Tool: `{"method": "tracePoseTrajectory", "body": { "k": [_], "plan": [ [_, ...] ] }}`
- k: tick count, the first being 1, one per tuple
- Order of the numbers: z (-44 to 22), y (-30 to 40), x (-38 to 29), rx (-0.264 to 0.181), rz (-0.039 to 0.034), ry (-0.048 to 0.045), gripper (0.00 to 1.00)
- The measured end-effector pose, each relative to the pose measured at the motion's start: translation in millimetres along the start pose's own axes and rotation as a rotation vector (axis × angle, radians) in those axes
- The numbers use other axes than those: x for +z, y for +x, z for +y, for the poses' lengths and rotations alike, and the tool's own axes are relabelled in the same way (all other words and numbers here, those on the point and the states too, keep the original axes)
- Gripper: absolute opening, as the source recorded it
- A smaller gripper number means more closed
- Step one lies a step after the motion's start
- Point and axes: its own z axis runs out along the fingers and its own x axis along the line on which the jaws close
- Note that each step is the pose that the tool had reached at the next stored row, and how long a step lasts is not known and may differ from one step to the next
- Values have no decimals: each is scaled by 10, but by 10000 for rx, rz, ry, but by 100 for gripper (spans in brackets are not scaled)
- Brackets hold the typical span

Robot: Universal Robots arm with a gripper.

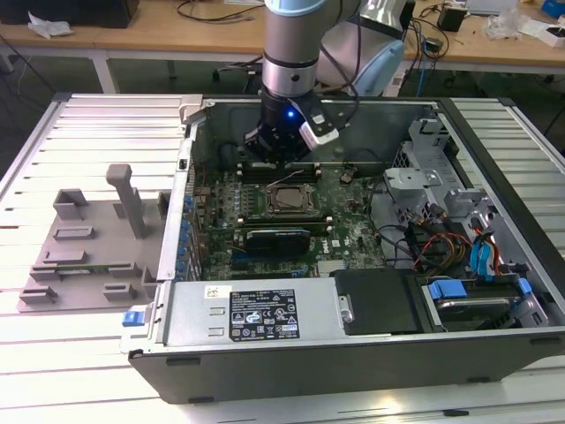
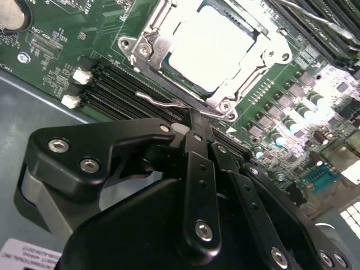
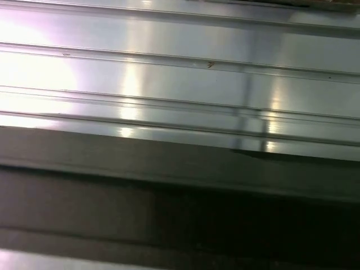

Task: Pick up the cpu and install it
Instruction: 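Install the first cpu locking lever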

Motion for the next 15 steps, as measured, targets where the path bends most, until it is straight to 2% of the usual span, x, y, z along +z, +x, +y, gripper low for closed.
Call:
{"method": "tracePoseTrajectory", "body": {
  "k": [11,15],
  "plan": [
    [-19,-208,54,0,79,-8,11],
    [-24,-263,85,-1,119,-11,11]
  ]
}}
